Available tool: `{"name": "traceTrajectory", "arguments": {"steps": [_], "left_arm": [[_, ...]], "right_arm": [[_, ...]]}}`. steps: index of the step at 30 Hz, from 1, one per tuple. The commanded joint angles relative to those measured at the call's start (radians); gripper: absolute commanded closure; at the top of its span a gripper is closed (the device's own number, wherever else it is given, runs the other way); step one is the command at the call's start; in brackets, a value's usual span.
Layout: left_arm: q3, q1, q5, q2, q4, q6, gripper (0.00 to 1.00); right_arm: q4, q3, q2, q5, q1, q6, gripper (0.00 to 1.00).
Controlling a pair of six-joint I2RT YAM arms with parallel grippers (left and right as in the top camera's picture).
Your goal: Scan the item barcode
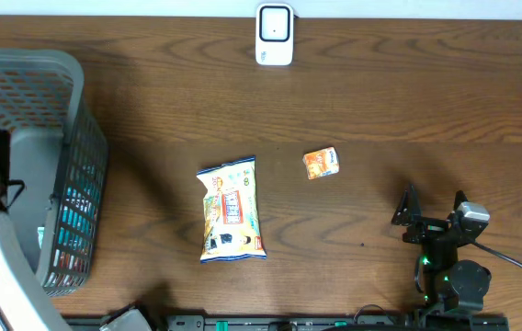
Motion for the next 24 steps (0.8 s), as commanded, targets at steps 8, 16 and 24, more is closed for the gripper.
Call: {"name": "traceTrajectory", "arguments": {"steps": [8,16,24], "left_arm": [[-0.005,0.056,0.189,0.253,-0.106,-0.791,0.00],[-0.005,0.056,0.200,0.391,-0.106,-0.970,0.00],[-0.005,0.055,0.200,0.553,-0.107,-0.976,0.00]], "right_arm": [[-0.003,-0.002,-0.006,0.001,0.006,0.011,0.01],[-0.003,-0.002,-0.006,0.001,0.006,0.011,0.01],[-0.003,-0.002,-0.006,0.001,0.006,0.011,0.01]]}}
